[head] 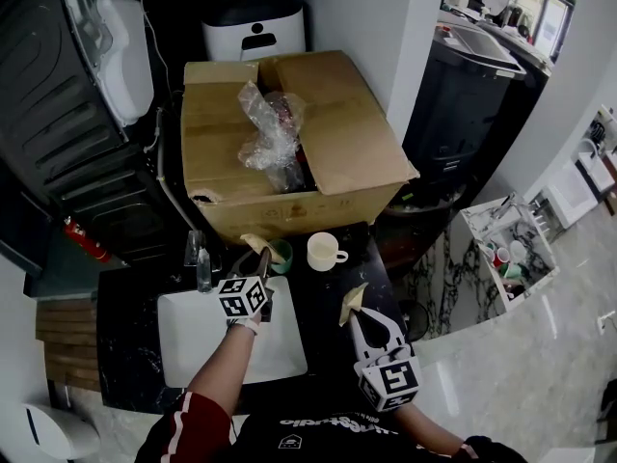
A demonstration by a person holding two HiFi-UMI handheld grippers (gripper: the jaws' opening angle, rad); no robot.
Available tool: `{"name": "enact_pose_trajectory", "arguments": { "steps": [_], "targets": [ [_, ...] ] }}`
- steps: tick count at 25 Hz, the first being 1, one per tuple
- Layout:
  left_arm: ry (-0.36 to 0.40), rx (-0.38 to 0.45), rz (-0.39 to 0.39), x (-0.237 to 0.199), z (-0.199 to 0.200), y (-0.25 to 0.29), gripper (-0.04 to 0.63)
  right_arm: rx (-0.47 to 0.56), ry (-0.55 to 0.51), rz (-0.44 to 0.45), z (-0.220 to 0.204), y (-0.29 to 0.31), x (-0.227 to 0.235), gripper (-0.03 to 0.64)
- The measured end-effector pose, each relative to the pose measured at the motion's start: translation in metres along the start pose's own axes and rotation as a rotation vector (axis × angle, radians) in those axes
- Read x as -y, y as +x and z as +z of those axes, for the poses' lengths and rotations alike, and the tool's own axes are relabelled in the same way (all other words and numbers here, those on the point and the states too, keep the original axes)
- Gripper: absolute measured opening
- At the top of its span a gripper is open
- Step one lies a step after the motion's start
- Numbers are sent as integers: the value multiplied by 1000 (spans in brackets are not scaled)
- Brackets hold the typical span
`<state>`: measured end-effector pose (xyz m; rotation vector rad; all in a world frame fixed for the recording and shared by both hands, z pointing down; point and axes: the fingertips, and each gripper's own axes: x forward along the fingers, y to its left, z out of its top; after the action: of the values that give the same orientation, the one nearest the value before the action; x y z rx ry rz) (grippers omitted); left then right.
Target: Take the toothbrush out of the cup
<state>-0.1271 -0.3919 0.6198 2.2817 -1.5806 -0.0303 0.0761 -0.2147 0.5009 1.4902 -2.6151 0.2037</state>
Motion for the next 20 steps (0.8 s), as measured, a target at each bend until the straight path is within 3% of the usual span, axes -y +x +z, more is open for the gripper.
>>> {"name": "enact_pose_trajectory", "arguments": {
  "steps": [9,20],
  "targets": [
    [18,68,-57,15,23,-6,38,6,-9,8,1,-3,-9,40],
    [40,217,-116,38,96,-48,34,32,-16,27,11,2,-17,39]
  ]
}}
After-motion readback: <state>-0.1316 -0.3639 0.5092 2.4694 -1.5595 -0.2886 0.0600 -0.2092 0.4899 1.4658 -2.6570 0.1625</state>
